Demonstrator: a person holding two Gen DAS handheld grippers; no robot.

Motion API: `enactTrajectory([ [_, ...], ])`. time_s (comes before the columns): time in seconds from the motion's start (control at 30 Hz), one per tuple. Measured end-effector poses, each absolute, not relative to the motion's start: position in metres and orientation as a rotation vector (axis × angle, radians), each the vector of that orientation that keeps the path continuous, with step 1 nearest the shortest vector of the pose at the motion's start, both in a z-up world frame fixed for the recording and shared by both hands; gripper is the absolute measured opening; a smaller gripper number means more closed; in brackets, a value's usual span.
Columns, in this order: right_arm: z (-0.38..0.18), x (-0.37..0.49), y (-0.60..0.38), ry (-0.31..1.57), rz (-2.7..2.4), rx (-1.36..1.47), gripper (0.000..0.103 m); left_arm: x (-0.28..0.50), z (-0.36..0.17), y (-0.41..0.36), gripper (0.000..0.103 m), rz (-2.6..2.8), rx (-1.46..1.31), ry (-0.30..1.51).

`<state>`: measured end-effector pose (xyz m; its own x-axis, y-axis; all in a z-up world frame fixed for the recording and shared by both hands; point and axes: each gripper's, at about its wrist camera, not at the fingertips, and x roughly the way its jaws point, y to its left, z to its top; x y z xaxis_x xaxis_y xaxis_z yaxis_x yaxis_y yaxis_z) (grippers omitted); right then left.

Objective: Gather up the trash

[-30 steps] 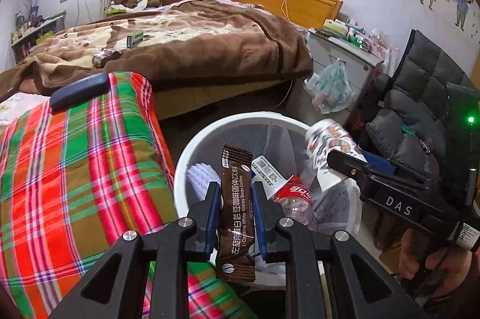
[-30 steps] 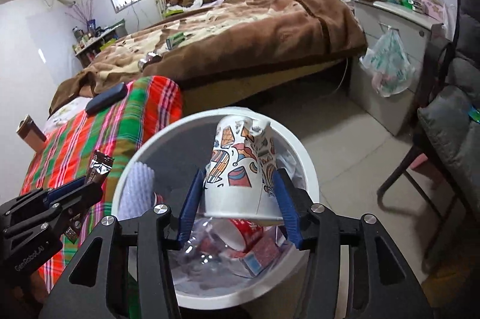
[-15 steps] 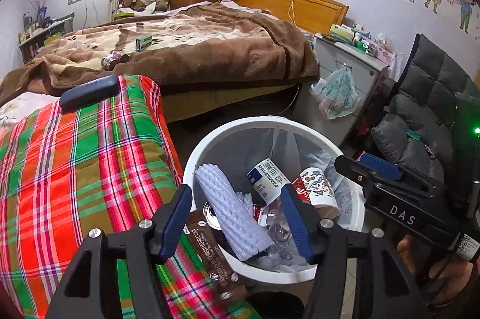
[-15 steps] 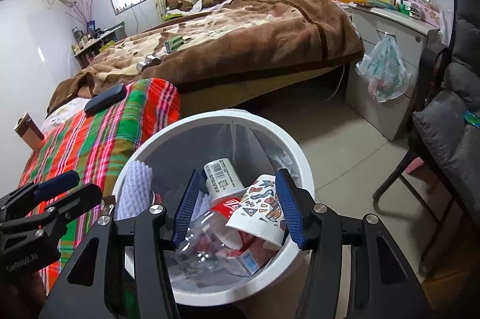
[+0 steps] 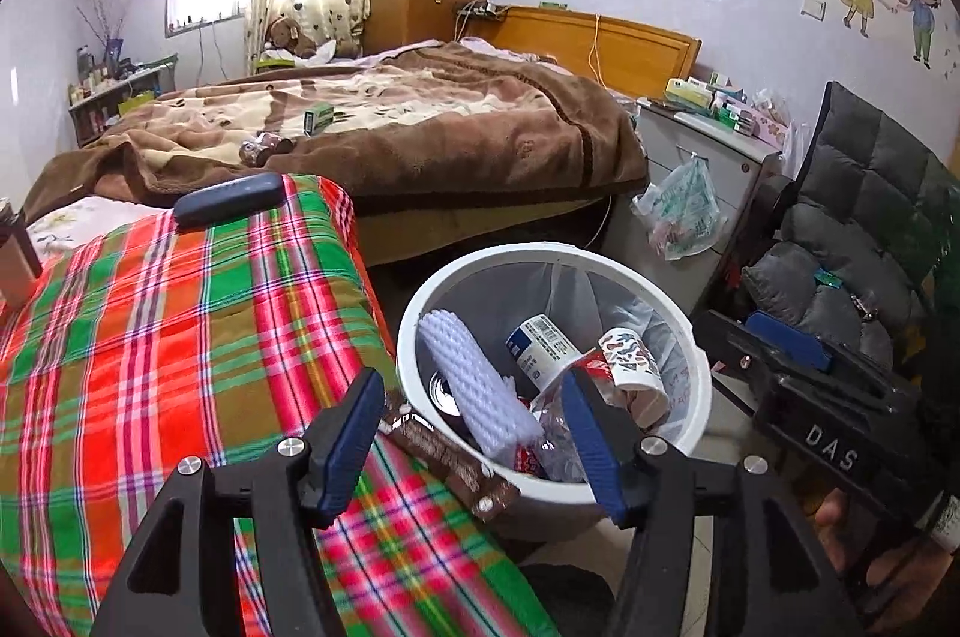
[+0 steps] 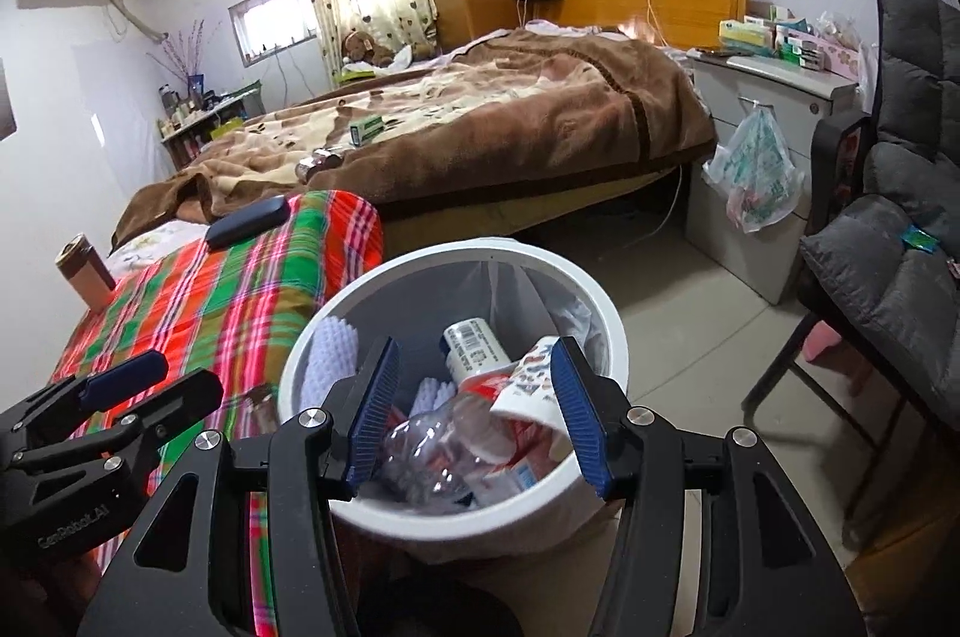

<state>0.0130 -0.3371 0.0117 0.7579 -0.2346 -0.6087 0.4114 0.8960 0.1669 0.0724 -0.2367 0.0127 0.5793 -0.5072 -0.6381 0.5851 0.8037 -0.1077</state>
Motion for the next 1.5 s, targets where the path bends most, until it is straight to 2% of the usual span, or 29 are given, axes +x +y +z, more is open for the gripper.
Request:
enactTrajectory([
  [0.63,0.009,-0.003,-0.299,0.576,-0.302,0.275,0.054,0.049,0.015,-0.160,0.061,-0.512,0.031,0.697],
  [1.37,-0.011,-0.003,-0.310,0.611,-0.317,0.302,0.054,0.106,-0.055,-0.232,0.061,-0.532,0.053,0.867],
  [1.43,-0.012,-0.001,-0.312,0.615,-0.312,0.304,0.054,0.112,-0.062,-0.237,0.060,-0.532,0.049,0.893],
  [1.5,-0.013,-0.001,-0.312,0.616,-0.307,0.306,0.054,0.117,-0.067,-0.239,0.042,-0.518,0.047,0.919],
])
